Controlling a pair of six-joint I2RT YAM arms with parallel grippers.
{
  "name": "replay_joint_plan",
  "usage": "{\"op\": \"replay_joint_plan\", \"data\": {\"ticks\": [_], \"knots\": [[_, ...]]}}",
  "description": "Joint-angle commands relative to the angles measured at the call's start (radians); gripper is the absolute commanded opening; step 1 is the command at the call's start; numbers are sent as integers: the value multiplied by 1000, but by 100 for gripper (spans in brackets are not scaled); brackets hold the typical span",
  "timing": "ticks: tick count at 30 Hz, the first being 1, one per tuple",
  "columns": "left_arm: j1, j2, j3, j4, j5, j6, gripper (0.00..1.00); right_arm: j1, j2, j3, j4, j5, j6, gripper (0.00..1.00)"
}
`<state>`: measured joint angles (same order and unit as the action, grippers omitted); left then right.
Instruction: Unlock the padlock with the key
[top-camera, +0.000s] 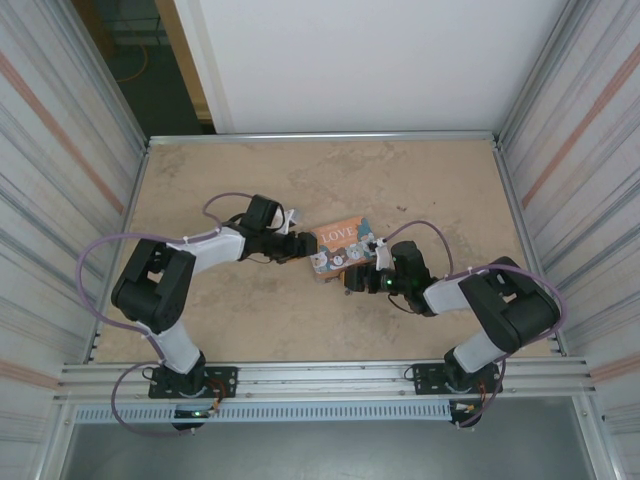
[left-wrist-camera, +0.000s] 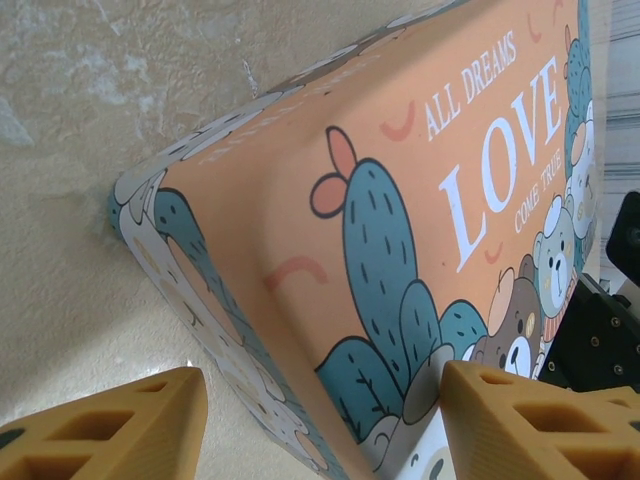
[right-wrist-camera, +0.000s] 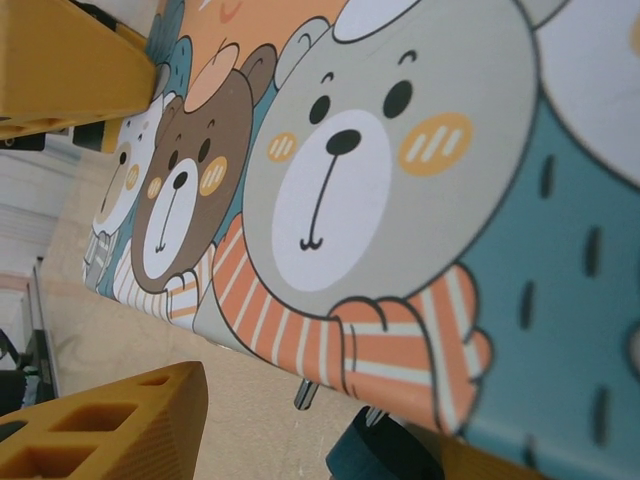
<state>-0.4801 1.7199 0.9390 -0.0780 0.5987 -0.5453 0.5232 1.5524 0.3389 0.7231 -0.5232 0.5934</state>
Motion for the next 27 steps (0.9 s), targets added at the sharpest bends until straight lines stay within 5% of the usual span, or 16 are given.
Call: {"op": "replay_joint_plan", "data": {"ticks": [1,27], "knots": [[-11,18,7,-49,-46,24,62,3,17,28,52,-31,-12,59],[-11,0,-3,-92,-108,13,61,3,9,20,5,-46,-30,29]]}}
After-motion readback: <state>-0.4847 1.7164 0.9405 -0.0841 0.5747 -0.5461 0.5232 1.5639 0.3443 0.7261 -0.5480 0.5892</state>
